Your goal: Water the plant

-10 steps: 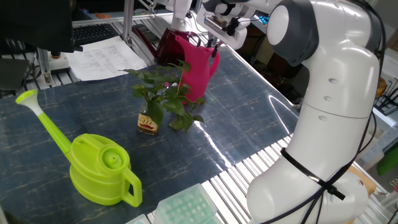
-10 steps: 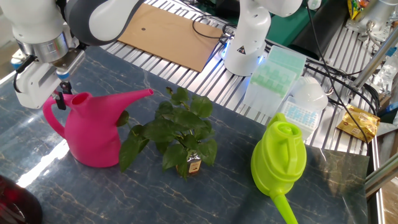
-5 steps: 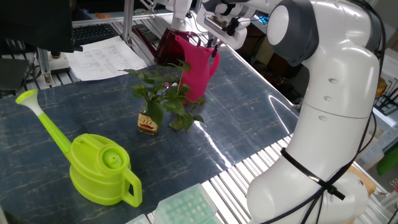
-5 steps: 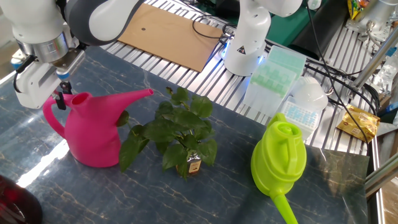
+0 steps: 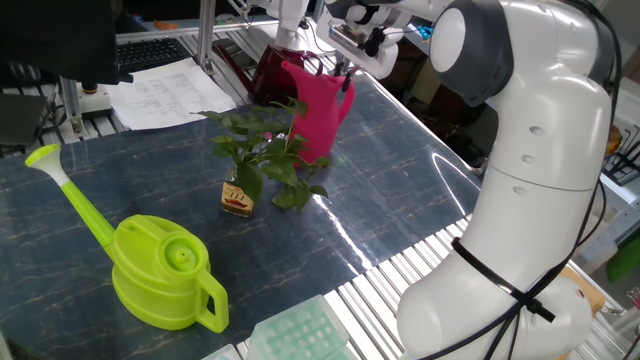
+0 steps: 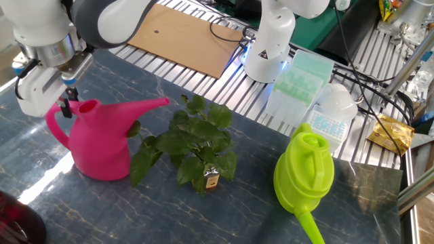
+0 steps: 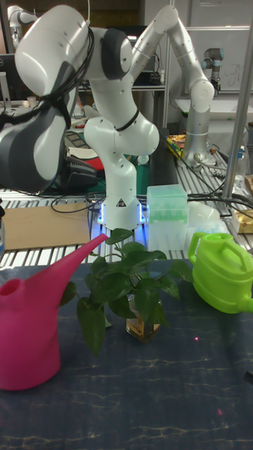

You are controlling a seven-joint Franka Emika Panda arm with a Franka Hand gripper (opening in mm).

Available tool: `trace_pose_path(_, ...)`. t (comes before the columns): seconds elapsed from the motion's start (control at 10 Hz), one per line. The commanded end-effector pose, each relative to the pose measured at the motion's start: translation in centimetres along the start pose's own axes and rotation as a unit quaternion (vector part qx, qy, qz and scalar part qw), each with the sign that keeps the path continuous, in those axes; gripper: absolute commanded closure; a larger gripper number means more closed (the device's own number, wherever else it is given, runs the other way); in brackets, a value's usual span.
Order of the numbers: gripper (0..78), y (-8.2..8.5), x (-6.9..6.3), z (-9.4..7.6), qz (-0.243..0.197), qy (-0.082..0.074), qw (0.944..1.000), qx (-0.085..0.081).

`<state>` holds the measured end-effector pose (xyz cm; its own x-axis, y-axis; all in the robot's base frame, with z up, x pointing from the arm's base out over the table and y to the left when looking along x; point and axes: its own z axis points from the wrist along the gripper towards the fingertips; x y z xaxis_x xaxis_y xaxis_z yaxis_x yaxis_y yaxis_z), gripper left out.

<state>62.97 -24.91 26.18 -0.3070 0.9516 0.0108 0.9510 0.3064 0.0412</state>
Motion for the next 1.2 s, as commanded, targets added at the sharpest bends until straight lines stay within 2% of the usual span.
trace_pose_path(0.1,76.4,-0.4,-0.5,-4.0,-0.010,-0.016,0.9998,0.001)
trace_pose_path(0.7,76.4,-1.2,-1.0,-6.4,-0.027,-0.033,0.9988,-0.023)
trace_pose_path(0.8,76.4,-1.3,-1.0,-6.7,-0.029,-0.037,0.9984,-0.032)
trace_pose_path(1.1,76.4,-1.4,-1.0,-7.0,-0.035,-0.052,0.9972,-0.041)
trace_pose_path(1.2,76.4,-1.4,-0.7,-7.2,-0.038,-0.065,0.9964,-0.039)
